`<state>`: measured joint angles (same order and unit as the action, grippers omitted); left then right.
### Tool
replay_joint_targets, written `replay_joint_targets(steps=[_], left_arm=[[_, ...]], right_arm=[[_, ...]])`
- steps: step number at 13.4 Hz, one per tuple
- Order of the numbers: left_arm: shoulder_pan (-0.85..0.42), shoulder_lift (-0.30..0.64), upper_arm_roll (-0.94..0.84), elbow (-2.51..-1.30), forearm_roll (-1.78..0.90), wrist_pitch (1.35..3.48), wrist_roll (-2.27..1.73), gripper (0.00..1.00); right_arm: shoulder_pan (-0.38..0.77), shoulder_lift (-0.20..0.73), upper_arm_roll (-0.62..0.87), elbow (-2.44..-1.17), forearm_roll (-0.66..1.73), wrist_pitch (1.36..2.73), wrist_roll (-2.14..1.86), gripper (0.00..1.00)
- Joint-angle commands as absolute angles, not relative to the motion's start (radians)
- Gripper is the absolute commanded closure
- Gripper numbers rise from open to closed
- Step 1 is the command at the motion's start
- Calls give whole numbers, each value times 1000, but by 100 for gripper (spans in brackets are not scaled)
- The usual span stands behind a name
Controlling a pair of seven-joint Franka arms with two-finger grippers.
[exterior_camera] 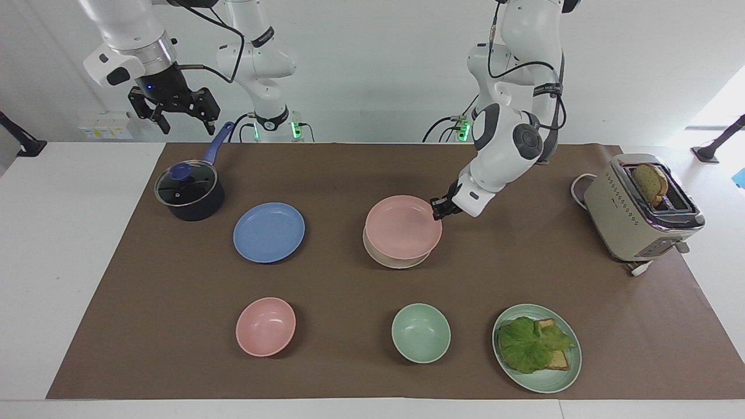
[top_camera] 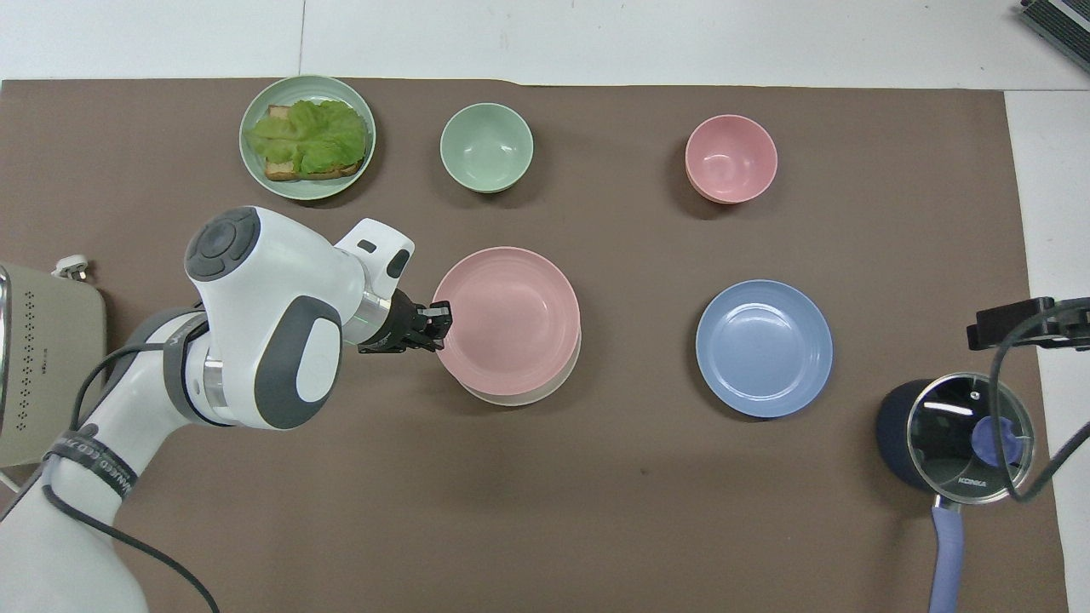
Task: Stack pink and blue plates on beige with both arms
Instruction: 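Grasp the pink plate rim and carry it onto the beige plate, then open the left gripper to release the pink plate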
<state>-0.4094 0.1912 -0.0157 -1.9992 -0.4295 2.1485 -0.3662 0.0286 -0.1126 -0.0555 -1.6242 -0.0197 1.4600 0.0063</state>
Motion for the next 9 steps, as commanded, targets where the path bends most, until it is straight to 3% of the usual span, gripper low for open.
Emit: replay_joint_targets(steps=[1,6,7,8,9], left_arm=[[-460,192,3,-2040,-451,2217,-370,100],[-459,186,5,-2060,-451,2212,-365,100],[-454,186,5,-2059,-451,2212,-359,81],[-453,186,5,-2059,-451,2214,-356,17],[-453,186,5,-2059,-451,2214,-357,0]], right_arm=[[3,-138,-52,-1654,-2,1462,-29,0],[2,-138,-52,-1654,-2,1460,-29,0],[2,-138,-52,-1654,-2,1460,-29,0],[2,-138,-52,-1654,-2,1460,-28,0],[2,-138,-52,-1654,-2,1460,-28,0]])
